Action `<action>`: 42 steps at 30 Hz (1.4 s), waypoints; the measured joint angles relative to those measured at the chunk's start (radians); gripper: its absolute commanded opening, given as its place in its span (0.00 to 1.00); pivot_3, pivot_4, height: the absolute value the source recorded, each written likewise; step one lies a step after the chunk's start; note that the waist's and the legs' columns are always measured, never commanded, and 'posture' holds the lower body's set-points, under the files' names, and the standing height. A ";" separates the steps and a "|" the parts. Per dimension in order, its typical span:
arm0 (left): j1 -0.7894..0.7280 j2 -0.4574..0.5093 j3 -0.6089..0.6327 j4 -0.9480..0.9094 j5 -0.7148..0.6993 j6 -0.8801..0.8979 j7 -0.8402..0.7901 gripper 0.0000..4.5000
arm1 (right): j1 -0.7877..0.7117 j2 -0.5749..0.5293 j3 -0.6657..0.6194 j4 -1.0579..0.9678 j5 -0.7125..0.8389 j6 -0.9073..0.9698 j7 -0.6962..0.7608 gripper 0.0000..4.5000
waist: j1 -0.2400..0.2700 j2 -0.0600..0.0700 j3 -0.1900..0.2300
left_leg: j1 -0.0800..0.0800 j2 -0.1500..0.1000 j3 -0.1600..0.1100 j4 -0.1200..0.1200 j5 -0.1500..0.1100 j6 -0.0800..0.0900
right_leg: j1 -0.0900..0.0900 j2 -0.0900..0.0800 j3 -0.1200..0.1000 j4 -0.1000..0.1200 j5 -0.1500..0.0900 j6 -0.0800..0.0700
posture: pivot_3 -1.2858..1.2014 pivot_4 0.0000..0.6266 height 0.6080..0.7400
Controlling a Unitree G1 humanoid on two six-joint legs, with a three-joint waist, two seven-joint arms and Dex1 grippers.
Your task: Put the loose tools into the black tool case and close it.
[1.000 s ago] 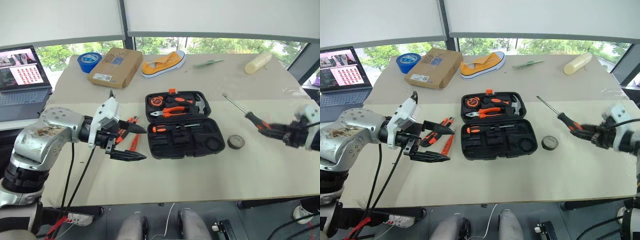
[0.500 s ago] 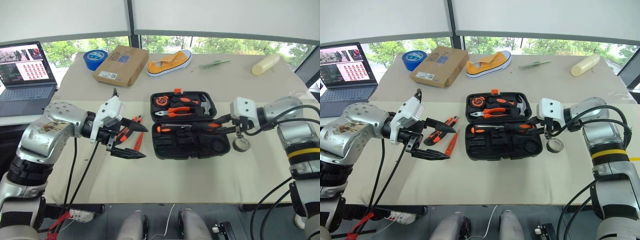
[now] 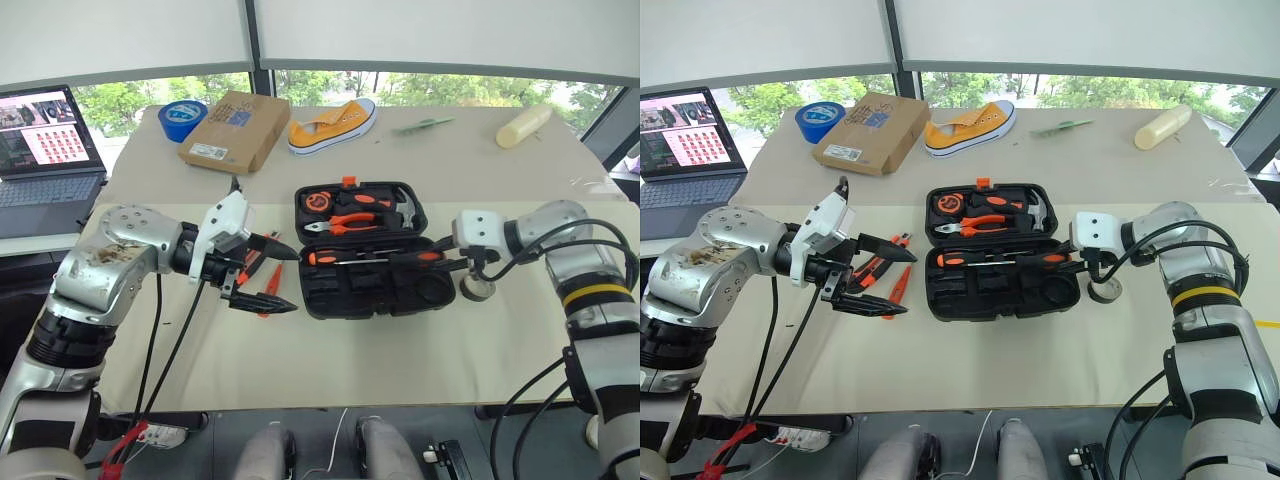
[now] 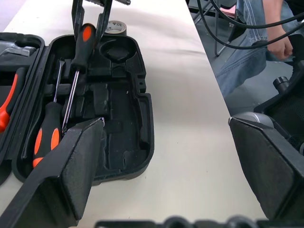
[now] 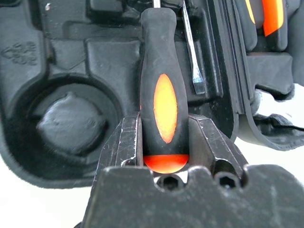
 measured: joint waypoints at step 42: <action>-0.017 -0.040 -0.003 0.061 0.065 -0.054 0.008 1.00 | 0.064 0.136 0.001 -0.211 -0.015 0.254 -0.119 0.01 | 0.002 0.000 0.000 | 0.001 0.000 0.000 0.000 0.000 0.000 | 0.000 0.000 0.000 0.001 0.000 0.000 | 0.52 0.24 0.96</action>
